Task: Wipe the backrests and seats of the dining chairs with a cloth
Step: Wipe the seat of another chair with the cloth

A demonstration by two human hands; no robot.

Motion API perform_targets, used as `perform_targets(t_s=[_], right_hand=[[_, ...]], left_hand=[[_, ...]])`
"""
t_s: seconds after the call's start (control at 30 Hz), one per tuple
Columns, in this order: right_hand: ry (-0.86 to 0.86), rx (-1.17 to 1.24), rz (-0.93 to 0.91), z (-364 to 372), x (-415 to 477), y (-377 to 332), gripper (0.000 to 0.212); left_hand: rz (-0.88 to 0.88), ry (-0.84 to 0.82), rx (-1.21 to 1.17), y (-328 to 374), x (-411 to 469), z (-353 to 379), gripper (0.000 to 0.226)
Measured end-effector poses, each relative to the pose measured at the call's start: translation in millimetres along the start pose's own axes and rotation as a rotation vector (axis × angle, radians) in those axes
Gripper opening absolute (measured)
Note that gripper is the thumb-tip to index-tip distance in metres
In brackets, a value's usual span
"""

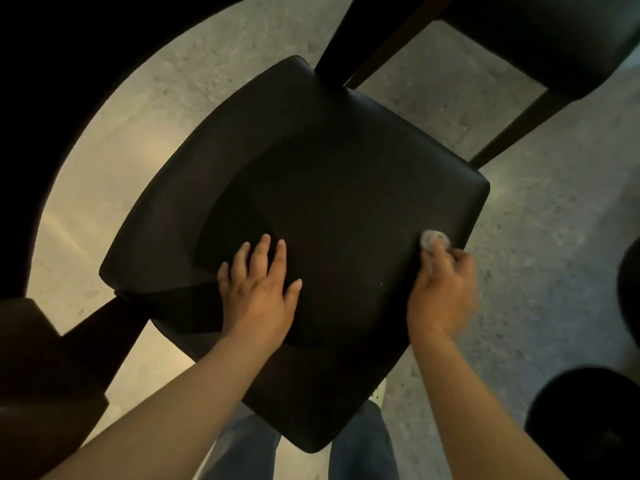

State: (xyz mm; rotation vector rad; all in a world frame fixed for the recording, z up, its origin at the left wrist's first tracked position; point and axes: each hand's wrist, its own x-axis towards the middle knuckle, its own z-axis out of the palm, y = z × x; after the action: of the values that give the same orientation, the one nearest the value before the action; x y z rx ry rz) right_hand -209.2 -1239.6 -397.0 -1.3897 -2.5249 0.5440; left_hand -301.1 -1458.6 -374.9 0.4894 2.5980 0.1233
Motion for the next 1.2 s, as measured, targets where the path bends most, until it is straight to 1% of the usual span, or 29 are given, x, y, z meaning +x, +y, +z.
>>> perform_targets(t_s=[0.07,0.1,0.13,0.17,0.2,0.23,0.27,0.3,0.33,0.4,0.43,0.47,0.57,0.63,0.73,0.8,0.87,0.9,0.93,1.0,1.07,1.1,1.13,1.17,1.2], right_hand=[[0.082,0.054,0.236,-4,8,13,0.031],[0.091,0.083,0.301,-5,10,11,0.031],[0.080,0.117,0.284,-6,9,3,0.031],[0.048,0.140,0.186,-6,4,-8,0.031],[0.003,0.126,0.033,-5,-3,-20,0.032],[-0.045,0.074,-0.123,-3,-11,-29,0.034],[-0.080,0.020,-0.235,0,-13,-31,0.036],[-0.083,-0.011,-0.255,1,-10,-27,0.036],[-0.058,-0.003,-0.156,-1,-6,-20,0.034],[0.018,0.096,0.182,-7,3,-2,0.031],[0.034,0.116,0.269,-11,2,3,0.032],[0.028,0.106,0.253,-14,-3,2,0.032],[-0.030,0.120,-0.072,-16,-33,-31,0.036],[-0.057,0.129,-0.211,-8,-49,-60,0.037],[-0.144,0.116,-0.270,7,-60,-90,0.036],[-0.221,0.068,-0.316,15,-62,-94,0.038],[-0.239,-0.020,-0.382,18,-61,-85,0.041],[-0.221,-0.045,-0.378,17,-58,-77,0.040],[-0.191,-0.046,-0.321,13,-56,-67,0.037],[-0.078,0.012,-0.122,0,-49,-43,0.030],[0.047,0.092,0.101,-13,-40,-20,0.028],[0.091,0.124,0.168,-18,-38,-16,0.028],[0.113,0.151,0.176,-21,-37,-17,0.029],[0.105,0.172,0.119,-21,-38,-25,0.029],[0.060,0.175,0.022,-20,-43,-37,0.030]], left_hand=[[-0.007,-0.002,0.007,2,1,1,0.068],[-0.005,-0.002,0.019,2,1,2,0.069],[-0.003,0.000,0.028,2,1,2,0.069],[-0.001,0.005,0.030,1,1,2,0.069],[0.003,0.011,0.031,0,1,3,0.069],[0.008,0.014,0.035,-1,1,3,0.068],[0.014,0.014,0.043,-2,1,3,0.068],[0.018,0.013,0.055,-3,2,3,0.068],[0.022,0.013,0.063,-4,2,4,0.068],[0.021,0.018,0.068,-4,2,5,0.069],[0.021,0.018,0.067,-3,1,6,0.068],[0.023,0.018,0.066,-3,1,6,0.068],[0.036,0.024,0.066,-5,0,8,0.068],[0.067,0.021,0.063,-12,1,6,0.068],[0.141,0.031,0.103,-26,0,4,0.068],[0.158,0.031,0.140,-31,-1,4,0.068],[0.161,0.038,0.150,-32,0,6,0.068],[0.163,0.042,0.147,-32,0,6,0.068],[0.168,0.048,0.148,-32,0,7,0.067],[0.170,0.064,0.162,-32,0,8,0.067],[0.163,0.066,0.173,-31,0,10,0.067],[0.159,0.065,0.175,-31,-1,10,0.067],[0.160,0.064,0.175,-31,-1,10,0.067],[0.163,0.063,0.172,-31,-1,10,0.067],[0.167,0.062,0.163,-31,-1,10,0.067]])
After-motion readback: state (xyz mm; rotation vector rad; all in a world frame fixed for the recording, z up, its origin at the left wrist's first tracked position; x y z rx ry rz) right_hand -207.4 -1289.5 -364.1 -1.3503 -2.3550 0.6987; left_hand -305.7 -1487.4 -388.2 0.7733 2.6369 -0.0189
